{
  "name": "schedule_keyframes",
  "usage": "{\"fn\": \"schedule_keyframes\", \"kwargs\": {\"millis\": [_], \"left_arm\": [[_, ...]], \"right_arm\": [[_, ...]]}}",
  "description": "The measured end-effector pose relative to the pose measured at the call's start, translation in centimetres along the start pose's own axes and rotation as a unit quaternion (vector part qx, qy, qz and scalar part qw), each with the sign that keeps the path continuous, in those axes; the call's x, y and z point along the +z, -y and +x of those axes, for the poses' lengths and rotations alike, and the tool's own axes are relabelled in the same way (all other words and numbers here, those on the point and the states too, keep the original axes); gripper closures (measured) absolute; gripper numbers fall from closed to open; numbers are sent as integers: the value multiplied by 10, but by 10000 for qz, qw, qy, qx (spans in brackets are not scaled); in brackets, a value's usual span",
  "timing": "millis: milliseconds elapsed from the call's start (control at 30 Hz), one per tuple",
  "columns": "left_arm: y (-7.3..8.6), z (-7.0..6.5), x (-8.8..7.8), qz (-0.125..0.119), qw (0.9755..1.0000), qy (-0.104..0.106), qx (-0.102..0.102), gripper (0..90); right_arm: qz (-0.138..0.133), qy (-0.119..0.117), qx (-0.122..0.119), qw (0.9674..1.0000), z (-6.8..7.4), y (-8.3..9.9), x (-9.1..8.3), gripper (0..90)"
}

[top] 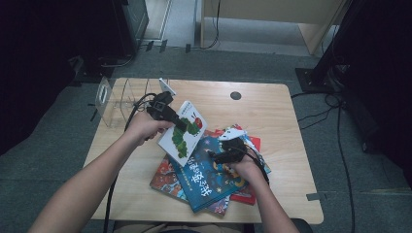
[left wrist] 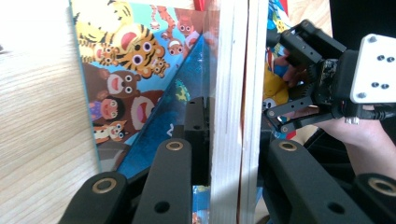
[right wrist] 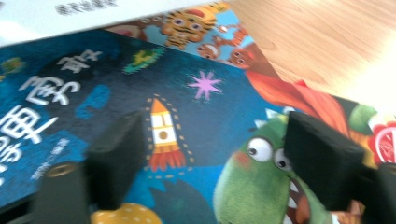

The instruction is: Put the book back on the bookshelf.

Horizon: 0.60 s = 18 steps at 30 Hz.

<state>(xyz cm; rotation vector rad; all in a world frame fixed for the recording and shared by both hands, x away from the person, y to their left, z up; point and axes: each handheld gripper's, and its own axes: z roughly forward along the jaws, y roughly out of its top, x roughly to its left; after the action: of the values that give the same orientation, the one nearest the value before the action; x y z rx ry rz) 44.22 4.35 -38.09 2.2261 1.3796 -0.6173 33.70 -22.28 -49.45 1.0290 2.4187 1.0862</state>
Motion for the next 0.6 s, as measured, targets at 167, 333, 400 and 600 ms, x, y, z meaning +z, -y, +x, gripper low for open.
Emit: {"fn": "schedule_keyframes", "kwargs": {"millis": [167,333,400,600], "left_arm": [[3,4,-6,-41,10000,-54,-30,778],[8,10,-14,-98,9999,-99,-92,778],[11,12,-16,-112,9998,-121,-123,778],[16,15,-23,-129,9997,-141,-159,778]], "right_arm": [[17,-13,1,10000,1,0,0,161],[47,-24,-29,10000,1,0,1,143],[39,-24,-46,10000,0,0,1,142],[48,-23,-17,10000,1,0,1,142]]}}
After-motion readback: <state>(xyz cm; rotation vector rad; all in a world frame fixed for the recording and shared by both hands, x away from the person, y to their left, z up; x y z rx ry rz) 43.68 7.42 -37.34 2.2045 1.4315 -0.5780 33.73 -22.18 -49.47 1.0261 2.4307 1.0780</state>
